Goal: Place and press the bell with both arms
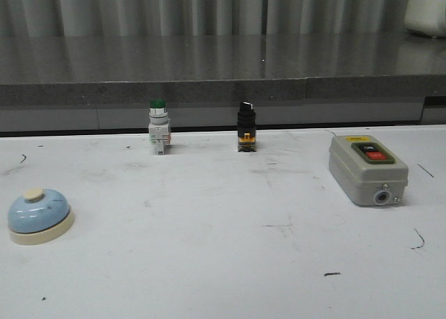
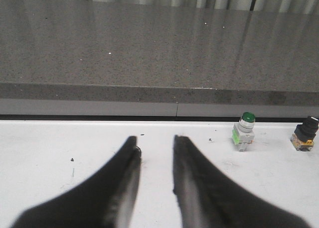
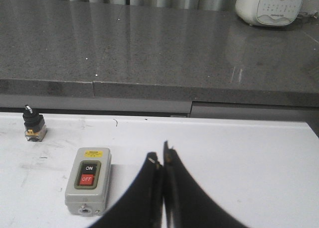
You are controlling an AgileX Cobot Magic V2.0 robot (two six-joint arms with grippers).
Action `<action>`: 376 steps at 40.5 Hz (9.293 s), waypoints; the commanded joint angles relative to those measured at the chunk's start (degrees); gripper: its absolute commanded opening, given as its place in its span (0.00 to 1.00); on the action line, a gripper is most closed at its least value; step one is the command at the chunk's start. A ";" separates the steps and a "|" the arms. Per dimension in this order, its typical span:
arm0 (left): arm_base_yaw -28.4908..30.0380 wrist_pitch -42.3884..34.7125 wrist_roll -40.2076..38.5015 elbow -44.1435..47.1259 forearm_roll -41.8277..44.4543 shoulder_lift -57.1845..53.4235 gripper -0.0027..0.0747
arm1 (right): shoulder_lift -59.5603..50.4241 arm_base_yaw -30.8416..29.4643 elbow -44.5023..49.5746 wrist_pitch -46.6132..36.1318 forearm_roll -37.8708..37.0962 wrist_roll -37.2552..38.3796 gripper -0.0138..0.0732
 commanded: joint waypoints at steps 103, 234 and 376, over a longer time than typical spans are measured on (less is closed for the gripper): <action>-33.98 23.72 3.04 -58.83 1.58 90.45 0.42 | 0.77 -0.28 -2.23 -5.94 -0.18 0.09 0.16; -4.28 -4.88 4.30 8.83 -6.11 -17.97 0.01 | 86.29 39.29 -49.17 -4.73 7.37 -0.75 0.09; 2.72 -19.90 4.30 31.54 -2.54 -27.01 0.01 | -3.13 12.43 10.79 -13.60 4.09 -0.70 0.08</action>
